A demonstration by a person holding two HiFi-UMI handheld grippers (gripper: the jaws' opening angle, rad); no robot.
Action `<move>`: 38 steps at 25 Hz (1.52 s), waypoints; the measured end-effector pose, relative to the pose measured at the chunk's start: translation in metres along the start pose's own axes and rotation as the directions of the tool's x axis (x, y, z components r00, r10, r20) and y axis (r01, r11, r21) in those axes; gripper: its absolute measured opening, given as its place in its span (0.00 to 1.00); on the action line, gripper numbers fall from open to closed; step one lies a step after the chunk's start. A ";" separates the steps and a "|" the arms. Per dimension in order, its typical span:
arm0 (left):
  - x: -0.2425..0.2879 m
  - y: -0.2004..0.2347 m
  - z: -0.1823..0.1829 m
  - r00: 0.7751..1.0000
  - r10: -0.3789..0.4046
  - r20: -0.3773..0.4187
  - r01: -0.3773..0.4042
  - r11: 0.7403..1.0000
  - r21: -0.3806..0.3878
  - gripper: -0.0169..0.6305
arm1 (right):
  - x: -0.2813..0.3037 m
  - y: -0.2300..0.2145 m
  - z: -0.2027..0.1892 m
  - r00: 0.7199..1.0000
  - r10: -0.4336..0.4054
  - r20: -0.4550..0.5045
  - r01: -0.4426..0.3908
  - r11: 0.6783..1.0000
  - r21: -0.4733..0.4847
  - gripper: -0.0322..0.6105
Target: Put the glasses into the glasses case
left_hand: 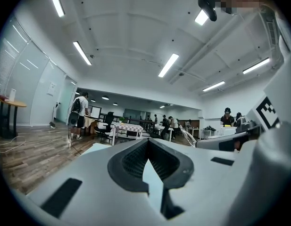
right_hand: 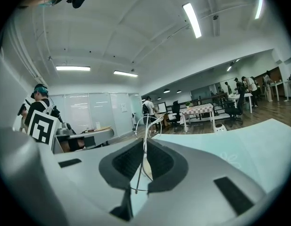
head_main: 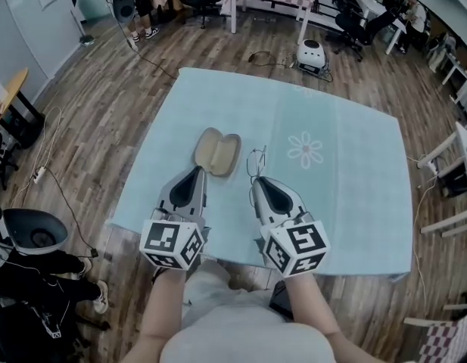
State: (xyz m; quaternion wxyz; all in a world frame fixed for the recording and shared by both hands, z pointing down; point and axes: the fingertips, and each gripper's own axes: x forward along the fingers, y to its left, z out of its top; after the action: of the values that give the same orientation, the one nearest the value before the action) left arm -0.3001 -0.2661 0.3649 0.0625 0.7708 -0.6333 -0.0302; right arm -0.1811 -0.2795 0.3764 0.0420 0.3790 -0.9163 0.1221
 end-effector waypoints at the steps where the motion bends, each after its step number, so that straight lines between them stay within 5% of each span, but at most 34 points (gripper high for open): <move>1: 0.006 0.005 -0.001 1.000 -0.010 -0.005 0.010 1.000 -0.005 0.04 | 0.006 -0.001 0.001 1.000 -0.009 0.000 0.009 1.000 0.003 0.09; 20: 0.083 0.069 -0.035 0.967 -0.217 -0.137 0.212 0.976 -0.049 0.04 | 0.117 -0.003 -0.028 0.979 -0.157 -0.129 0.167 0.983 0.071 0.09; 38: 0.121 0.100 -0.096 0.919 -0.319 -0.232 0.286 0.944 -0.163 0.04 | 0.181 -0.030 -0.097 0.920 -0.259 -0.293 0.320 0.929 0.183 0.09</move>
State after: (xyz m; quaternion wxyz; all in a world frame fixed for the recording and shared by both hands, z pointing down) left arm -0.3619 -0.3978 0.4770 0.1864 0.8514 -0.4899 0.0201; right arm -0.2902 -0.3990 0.5067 0.1376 0.4938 -0.8157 0.2681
